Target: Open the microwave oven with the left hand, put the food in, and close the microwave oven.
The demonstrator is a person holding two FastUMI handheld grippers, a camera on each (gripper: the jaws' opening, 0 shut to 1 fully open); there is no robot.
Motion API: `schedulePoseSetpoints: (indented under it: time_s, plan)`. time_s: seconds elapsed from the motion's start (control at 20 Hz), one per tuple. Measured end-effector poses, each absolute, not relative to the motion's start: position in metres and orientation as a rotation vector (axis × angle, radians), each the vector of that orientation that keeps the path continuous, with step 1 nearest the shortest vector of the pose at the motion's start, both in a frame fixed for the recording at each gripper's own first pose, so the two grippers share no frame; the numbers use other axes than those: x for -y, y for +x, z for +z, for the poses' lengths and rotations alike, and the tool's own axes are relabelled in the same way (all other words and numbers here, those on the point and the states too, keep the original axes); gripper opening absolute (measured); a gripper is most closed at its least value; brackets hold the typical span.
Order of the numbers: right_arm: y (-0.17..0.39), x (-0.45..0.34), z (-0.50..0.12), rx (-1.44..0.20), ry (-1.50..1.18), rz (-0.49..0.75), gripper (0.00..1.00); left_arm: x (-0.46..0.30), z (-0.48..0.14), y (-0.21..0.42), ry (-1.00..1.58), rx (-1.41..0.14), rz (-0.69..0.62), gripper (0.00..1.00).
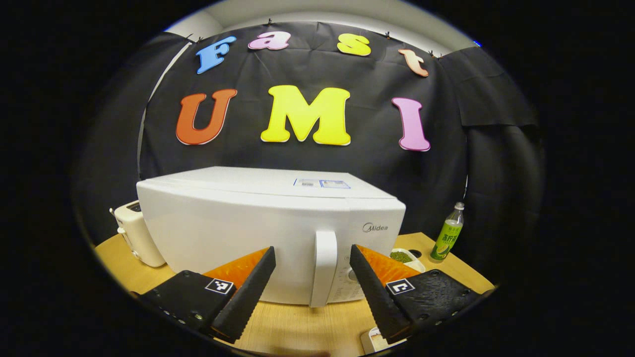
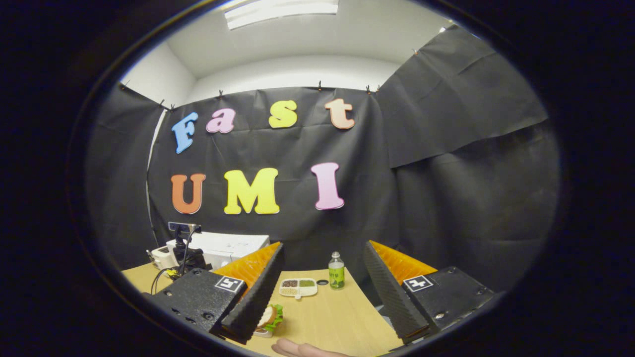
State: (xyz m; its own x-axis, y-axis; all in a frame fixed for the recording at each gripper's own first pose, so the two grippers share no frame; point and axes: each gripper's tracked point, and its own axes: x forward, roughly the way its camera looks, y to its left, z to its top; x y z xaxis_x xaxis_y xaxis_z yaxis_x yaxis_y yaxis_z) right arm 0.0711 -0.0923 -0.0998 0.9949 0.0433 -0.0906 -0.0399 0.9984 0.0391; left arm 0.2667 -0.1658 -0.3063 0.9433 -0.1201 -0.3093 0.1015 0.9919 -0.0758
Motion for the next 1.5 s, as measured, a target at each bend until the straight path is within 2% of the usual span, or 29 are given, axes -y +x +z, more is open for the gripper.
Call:
schedulePoseSetpoints:
  time_s: [0.05,0.15,0.2,0.25,0.3,0.35,0.4,0.5,0.55,0.6,0.65,0.7,0.75,0.8,0.85,0.95,1.0,1.1,1.15,1.2,1.25,1.3,1.35,1.5]
  plan:
    - [0.073,0.093,-0.107,-0.107,0.043,0.043,1.00,0.170,-0.314,0.270,-0.056,-0.333,-0.118,0.95]
    - [0.078,0.097,-0.116,-0.126,0.048,0.042,1.00,0.174,-0.325,0.273,-0.037,-0.342,-0.130,0.82]
    - [0.080,0.099,-0.119,-0.134,0.049,0.040,0.94,0.174,-0.329,0.273,-0.032,-0.343,-0.134,0.75]
    - [0.081,0.100,-0.124,-0.141,0.051,0.038,1.00,0.176,-0.335,0.275,-0.039,-0.351,-0.141,0.74]
    - [0.083,0.101,-0.127,-0.148,0.055,0.038,1.00,0.174,-0.338,0.274,-0.046,-0.360,-0.131,0.68]
    - [0.084,0.102,-0.132,-0.156,0.058,0.037,0.93,0.171,-0.337,0.277,-0.035,-0.341,-0.116,0.75]
    - [0.084,0.103,-0.135,-0.166,0.062,0.037,1.00,0.176,-0.340,0.279,-0.034,-0.339,-0.132,0.41]
    - [0.086,0.104,-0.141,-0.183,0.066,0.036,1.00,0.179,-0.339,0.276,0.001,-0.335,-0.138,0.29]
    - [0.087,0.106,-0.145,-0.190,0.069,0.034,0.94,0.178,-0.339,0.275,0.009,-0.335,-0.138,0.19]
    - [0.086,0.105,-0.146,-0.195,0.070,0.032,0.94,0.179,-0.340,0.278,0.005,-0.335,-0.135,0.20]
    - [0.086,0.106,-0.146,-0.200,0.070,0.030,1.00,0.178,-0.341,0.278,-0.004,-0.334,-0.136,0.20]
    - [0.085,0.107,-0.147,-0.205,0.070,0.027,1.00,0.178,-0.341,0.277,-0.016,-0.335,-0.139,0.14]
    - [0.085,0.108,-0.148,-0.207,0.070,0.023,1.00,0.178,-0.340,0.275,-0.031,-0.334,-0.143,0.14]
    - [0.085,0.108,-0.148,-0.208,0.069,0.019,1.00,0.179,-0.340,0.276,-0.032,-0.333,-0.150,0.07]
    - [0.086,0.109,-0.149,-0.209,0.068,0.017,0.94,0.179,-0.339,0.276,-0.023,-0.324,-0.159,0.07]
    - [0.085,0.110,-0.150,-0.211,0.068,0.016,0.94,0.179,-0.339,0.276,-0.019,-0.307,-0.178,0.07]
    - [0.086,0.110,-0.149,-0.211,0.068,0.016,1.00,0.180,-0.339,0.275,-0.027,-0.306,-0.186,0.07]
    - [0.086,0.110,-0.150,-0.212,0.068,0.020,1.00,0.180,-0.339,0.275,-0.031,-0.306,-0.196,0.07]
    - [0.085,0.110,-0.150,-0.214,0.070,0.020,0.94,0.181,-0.340,0.276,-0.032,-0.308,-0.196,0.07]
    - [0.084,0.110,-0.151,-0.219,0.072,0.021,0.94,0.179,-0.336,0.266,-0.032,-0.308,-0.192,0.00]
    - [0.084,0.109,-0.152,-0.223,0.075,0.024,0.94,0.177,-0.335,0.262,-0.016,-0.298,-0.194,0.00]
    - [0.085,0.109,-0.151,-0.225,0.080,0.025,0.94,0.175,-0.335,0.256,-0.013,-0.290,-0.205,0.07]
    - [0.085,0.109,-0.153,-0.228,0.085,0.022,0.94,0.175,-0.335,0.249,-0.014,-0.295,-0.218,0.00]
    - [0.084,0.104,-0.159,-0.248,0.093,0.031,0.94,0.167,-0.332,0.220,-0.030,-0.288,-0.259,0.00]
